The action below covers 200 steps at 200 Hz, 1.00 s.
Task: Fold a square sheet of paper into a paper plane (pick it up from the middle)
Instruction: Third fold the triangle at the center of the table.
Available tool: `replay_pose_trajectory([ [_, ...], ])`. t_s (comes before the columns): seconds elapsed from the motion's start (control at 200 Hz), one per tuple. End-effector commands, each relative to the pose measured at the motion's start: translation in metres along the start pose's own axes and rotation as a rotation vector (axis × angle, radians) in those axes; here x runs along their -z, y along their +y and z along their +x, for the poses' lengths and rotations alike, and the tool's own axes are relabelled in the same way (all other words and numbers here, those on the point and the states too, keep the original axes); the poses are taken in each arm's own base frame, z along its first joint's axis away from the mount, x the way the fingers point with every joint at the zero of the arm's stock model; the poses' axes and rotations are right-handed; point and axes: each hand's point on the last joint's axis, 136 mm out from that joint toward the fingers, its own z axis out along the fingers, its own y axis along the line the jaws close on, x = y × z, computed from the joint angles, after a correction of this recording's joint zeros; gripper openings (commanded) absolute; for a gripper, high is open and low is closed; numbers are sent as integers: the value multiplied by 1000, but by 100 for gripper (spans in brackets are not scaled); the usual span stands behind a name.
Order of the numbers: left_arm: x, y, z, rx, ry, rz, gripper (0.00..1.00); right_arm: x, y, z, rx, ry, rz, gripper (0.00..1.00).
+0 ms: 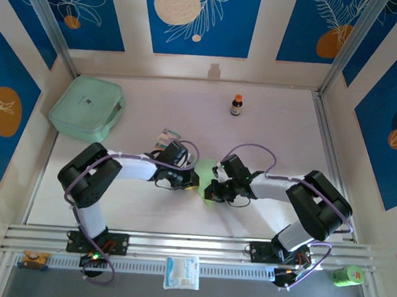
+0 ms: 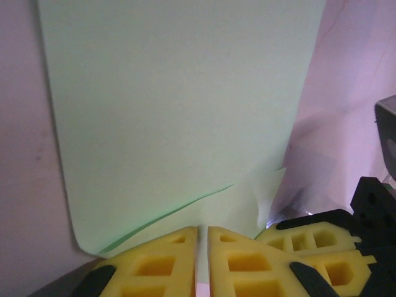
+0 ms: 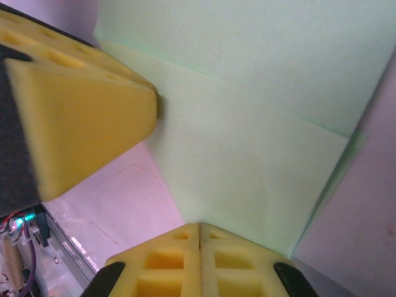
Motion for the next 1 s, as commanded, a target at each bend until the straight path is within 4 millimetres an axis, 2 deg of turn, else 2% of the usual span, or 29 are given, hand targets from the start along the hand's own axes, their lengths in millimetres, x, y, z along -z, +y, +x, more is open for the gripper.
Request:
replay_pose_trajectory([
  [0.0,4,-11,3,-17,-8,-21,12,-3,-29,16,-70,31,92,2],
  [0.28,-8,-11,10,-1,29,-2,11,-4,-32,18,-74,37,99,1],
  [0.385,-8,1,10,14,26,-45,11,-5,-34,19,-74,41,104,0],
  [0.715,2,38,-17,81,-48,-140,8,-4,-41,24,-67,51,128,0],
  [0.995,12,49,-35,108,-88,-136,8,-4,-41,24,-62,51,125,0],
])
